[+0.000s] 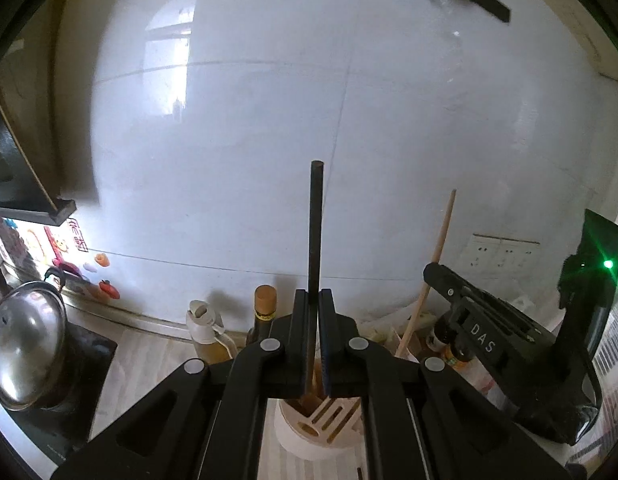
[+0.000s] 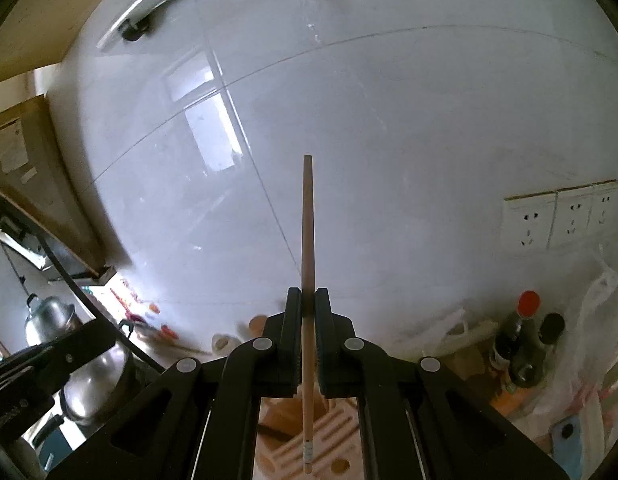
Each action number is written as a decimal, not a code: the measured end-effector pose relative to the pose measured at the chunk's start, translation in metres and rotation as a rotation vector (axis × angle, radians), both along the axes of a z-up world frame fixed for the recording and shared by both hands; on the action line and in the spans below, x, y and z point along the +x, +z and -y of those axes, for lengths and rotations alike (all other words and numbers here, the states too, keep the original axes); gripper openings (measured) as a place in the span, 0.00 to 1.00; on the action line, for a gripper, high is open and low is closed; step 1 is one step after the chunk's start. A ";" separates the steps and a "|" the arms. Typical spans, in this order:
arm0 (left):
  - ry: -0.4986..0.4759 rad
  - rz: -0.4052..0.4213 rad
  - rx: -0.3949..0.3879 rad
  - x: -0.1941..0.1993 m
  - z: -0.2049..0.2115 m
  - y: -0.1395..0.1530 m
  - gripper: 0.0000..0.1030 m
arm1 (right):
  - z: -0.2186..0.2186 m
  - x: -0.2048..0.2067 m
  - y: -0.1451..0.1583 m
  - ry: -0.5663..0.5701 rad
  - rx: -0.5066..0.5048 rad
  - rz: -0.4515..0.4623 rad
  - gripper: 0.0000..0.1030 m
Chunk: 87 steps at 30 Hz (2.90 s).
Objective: Organize utensils
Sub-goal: 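Lift the dark and light chopsticks with both tools up over the wooden holder, then open both tools to drop the chopsticks into the holder slots, then grasp a light chopstick with the left tool while the right tool grasps a dark chopstick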
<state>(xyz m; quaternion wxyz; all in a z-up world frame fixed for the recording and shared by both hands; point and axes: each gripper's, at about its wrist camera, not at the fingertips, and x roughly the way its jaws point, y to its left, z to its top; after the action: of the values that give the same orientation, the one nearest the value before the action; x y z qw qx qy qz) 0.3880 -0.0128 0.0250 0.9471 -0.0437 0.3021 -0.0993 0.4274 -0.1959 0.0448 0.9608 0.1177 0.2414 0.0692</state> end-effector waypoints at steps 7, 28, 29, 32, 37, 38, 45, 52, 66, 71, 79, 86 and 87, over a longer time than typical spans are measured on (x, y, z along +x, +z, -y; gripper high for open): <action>-0.006 -0.060 -0.008 0.020 0.001 -0.023 0.02 | -0.005 0.030 -0.019 0.003 0.040 0.029 0.06; 0.006 -0.173 -0.008 0.046 -0.005 -0.066 0.03 | -0.020 0.048 -0.069 0.064 0.020 0.044 0.07; 0.007 -0.172 -0.008 0.045 -0.005 -0.066 0.04 | -0.021 0.048 -0.071 0.071 0.018 0.037 0.07; 0.009 -0.168 -0.006 0.044 -0.004 -0.063 0.05 | -0.020 0.045 -0.071 0.070 0.006 0.026 0.15; 0.042 -0.177 0.015 0.041 -0.004 -0.059 0.29 | -0.013 0.038 -0.065 0.066 0.015 0.013 0.28; 0.046 -0.175 0.014 0.039 -0.005 -0.058 0.57 | -0.012 0.036 -0.063 0.062 0.016 0.012 0.31; 0.107 -0.126 0.056 0.017 -0.015 -0.049 0.95 | 0.008 0.004 -0.052 -0.006 0.005 -0.029 0.64; 0.142 -0.149 0.100 -0.021 -0.029 -0.078 1.00 | 0.033 -0.047 -0.073 -0.101 -0.018 -0.169 0.83; 0.082 -0.538 0.234 -0.074 -0.016 -0.268 1.00 | 0.035 -0.124 -0.253 -0.090 -0.083 -0.692 0.78; 0.080 -0.645 0.275 -0.081 -0.014 -0.314 1.00 | 0.020 -0.131 -0.315 -0.041 -0.112 -0.840 0.65; 0.082 -0.705 0.298 -0.083 -0.014 -0.341 0.99 | -0.008 -0.136 -0.356 0.027 -0.221 -0.907 0.32; -0.017 -0.746 0.227 -0.088 0.014 -0.346 0.73 | 0.011 -0.147 -0.352 -0.008 -0.310 -0.919 0.06; -0.031 -0.750 0.221 -0.088 0.020 -0.347 0.71 | 0.020 -0.150 -0.351 -0.019 -0.302 -0.926 0.06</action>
<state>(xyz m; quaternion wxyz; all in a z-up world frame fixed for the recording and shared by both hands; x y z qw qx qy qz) 0.2995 -0.0331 -0.3220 0.7683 0.0298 0.6368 -0.0577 0.2770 -0.2159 -0.3062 0.7595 -0.0024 0.6495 -0.0351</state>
